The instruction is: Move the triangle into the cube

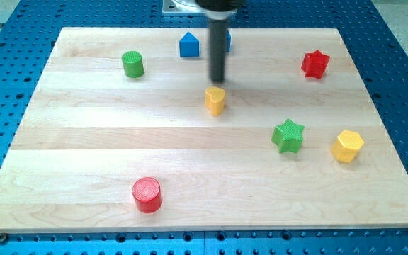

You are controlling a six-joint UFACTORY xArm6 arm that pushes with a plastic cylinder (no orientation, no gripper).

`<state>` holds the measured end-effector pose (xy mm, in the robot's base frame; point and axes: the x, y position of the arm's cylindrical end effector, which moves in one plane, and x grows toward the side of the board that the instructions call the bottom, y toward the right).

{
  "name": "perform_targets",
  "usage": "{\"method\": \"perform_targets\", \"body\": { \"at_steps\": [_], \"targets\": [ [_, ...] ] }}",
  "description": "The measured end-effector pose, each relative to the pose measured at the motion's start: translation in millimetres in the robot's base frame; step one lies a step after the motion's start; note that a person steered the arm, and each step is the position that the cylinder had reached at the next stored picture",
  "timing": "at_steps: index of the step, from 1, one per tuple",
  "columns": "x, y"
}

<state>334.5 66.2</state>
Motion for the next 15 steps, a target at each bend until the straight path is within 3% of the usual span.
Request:
{"method": "perform_targets", "body": {
  "at_steps": [1, 2, 3, 5, 7, 8, 11, 13, 15],
  "targets": [
    [-30, 51],
    [-76, 63],
    [-92, 58],
    [-94, -16],
    [-30, -32],
    [-42, -113],
    [-77, -111],
    [-28, -121],
    [-26, -121]
  ]
}}
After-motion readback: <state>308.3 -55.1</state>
